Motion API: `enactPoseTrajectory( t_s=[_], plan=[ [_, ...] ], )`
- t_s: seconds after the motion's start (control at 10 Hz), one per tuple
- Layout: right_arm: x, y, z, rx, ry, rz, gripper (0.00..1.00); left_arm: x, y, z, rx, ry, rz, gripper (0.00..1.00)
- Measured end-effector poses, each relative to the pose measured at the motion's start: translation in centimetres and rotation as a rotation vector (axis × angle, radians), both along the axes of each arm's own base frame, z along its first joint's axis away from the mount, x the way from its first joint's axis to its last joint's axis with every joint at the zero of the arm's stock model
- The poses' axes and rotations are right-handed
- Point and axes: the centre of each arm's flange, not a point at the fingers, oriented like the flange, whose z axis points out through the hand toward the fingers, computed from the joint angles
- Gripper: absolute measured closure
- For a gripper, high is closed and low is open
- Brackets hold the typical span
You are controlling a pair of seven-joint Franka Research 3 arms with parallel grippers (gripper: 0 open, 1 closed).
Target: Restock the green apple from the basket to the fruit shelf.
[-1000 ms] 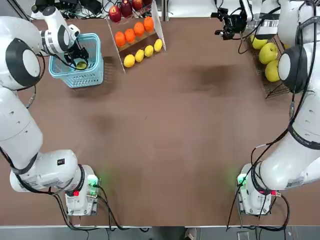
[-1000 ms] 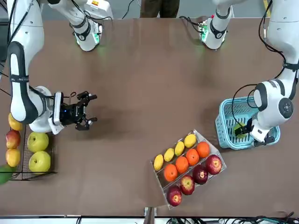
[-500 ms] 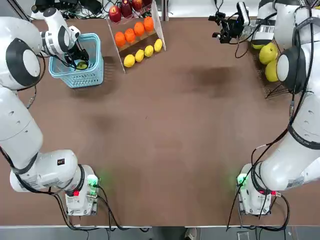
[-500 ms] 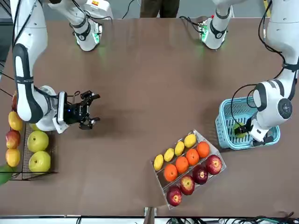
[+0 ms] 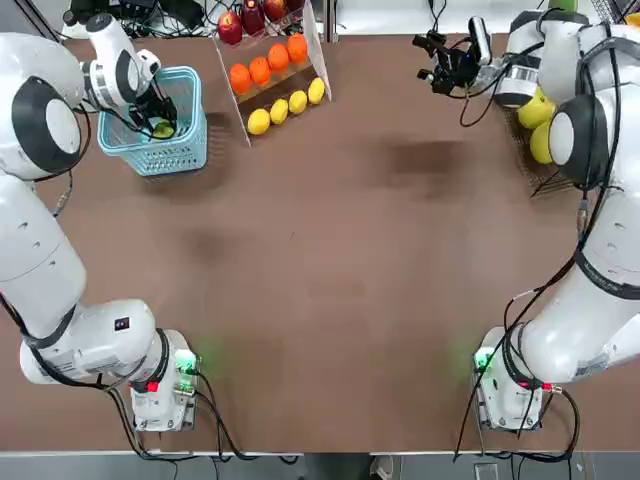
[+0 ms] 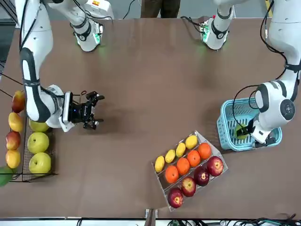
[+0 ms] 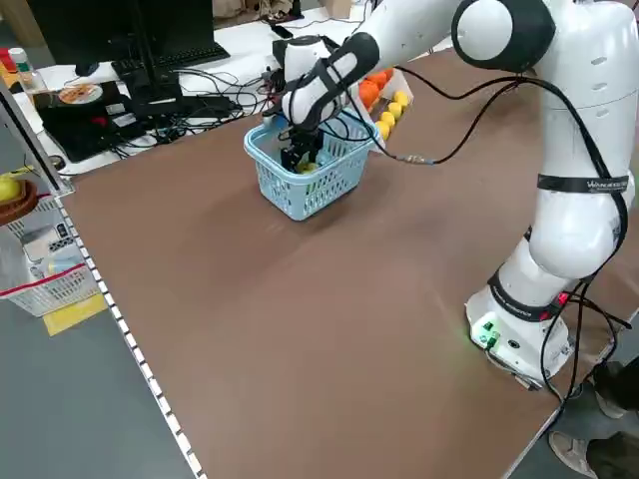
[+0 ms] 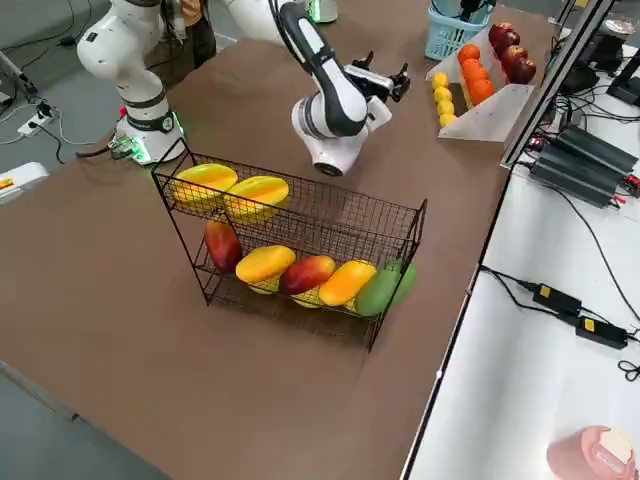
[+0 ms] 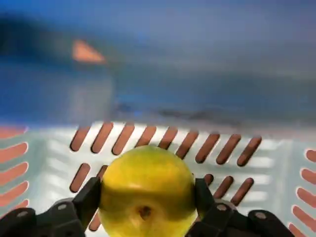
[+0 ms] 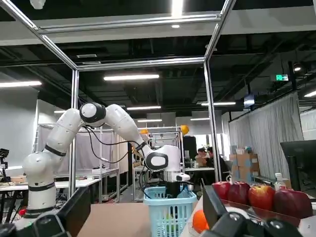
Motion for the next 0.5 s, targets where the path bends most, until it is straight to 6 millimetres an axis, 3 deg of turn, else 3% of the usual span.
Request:
enactPoseTrajectory(
  t_s=[0.3, 0.5],
  plan=[
    [0.0, -0.1, 0.0, 0.000, 0.005, -0.002, 0.00, 0.7, -0.4, 1.3, -0.003, -0.001, -0.004, 0.18],
    [0.0, -0.2, 0.0, -0.001, 0.008, -0.002, 0.00, 1.8, -0.4, 5.9, -0.007, 0.031, -0.006, 0.18]
  ],
)
